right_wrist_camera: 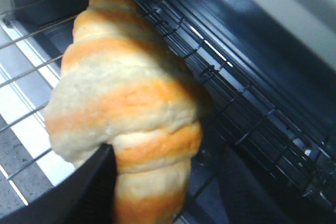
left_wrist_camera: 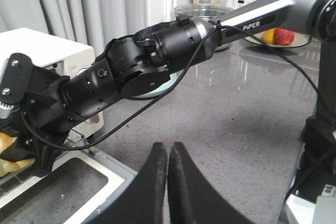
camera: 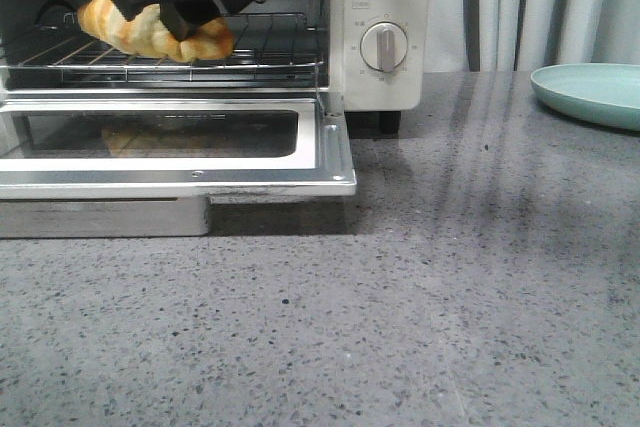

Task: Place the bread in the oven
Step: 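Lower the croissant onto the oven rack and open the right gripper, then withdraw the right gripper out of the oven away from the croissant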

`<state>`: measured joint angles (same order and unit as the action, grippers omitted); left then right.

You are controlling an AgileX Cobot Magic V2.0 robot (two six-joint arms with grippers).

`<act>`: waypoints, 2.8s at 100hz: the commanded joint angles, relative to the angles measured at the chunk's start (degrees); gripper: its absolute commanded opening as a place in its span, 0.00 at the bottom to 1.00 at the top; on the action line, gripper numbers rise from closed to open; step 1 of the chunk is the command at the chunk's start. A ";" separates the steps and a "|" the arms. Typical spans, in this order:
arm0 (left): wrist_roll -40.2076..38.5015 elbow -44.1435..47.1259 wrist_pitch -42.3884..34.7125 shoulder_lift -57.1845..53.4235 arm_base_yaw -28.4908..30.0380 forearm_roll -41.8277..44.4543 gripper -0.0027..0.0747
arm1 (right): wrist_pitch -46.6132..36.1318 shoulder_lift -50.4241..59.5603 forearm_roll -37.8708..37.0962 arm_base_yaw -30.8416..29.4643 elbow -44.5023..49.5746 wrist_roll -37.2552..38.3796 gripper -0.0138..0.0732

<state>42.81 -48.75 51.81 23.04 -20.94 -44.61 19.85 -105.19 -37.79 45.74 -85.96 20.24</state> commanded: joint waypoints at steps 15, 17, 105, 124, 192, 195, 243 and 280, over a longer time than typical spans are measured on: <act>-9.30 -1.52 -6.18 0.46 -0.16 6.78 0.01 | -0.49 5.14 -0.25 1.00 -1.59 -0.05 0.58; -9.97 -1.52 -6.55 0.26 -0.16 8.00 0.01 | -0.03 5.60 -0.02 1.27 -1.59 -0.05 0.57; -33.59 12.99 -7.59 -24.42 0.59 44.61 0.01 | 1.12 67.66 -0.24 6.00 46.75 -0.05 0.10; -33.59 17.13 -16.76 -24.42 0.59 44.14 0.01 | 6.96 81.83 -1.00 5.38 51.68 2.59 0.10; -33.59 20.57 -20.72 -24.42 0.59 39.63 0.01 | 8.59 88.34 -3.42 5.38 51.68 2.59 0.10; -33.59 20.57 -20.72 -24.42 0.59 39.63 0.01 | 8.59 88.34 -3.42 5.38 51.68 2.59 0.10; -32.98 29.22 -26.73 -24.42 1.23 39.14 0.01 | 8.59 88.34 -3.42 5.38 51.68 2.59 0.10; -32.56 46.77 -43.50 -24.42 10.33 37.74 0.01 | 8.59 88.34 -3.42 5.38 51.68 2.59 0.10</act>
<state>10.29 -2.29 13.36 -0.28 -12.16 -5.89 31.70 -16.47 -38.99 51.43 -32.85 22.85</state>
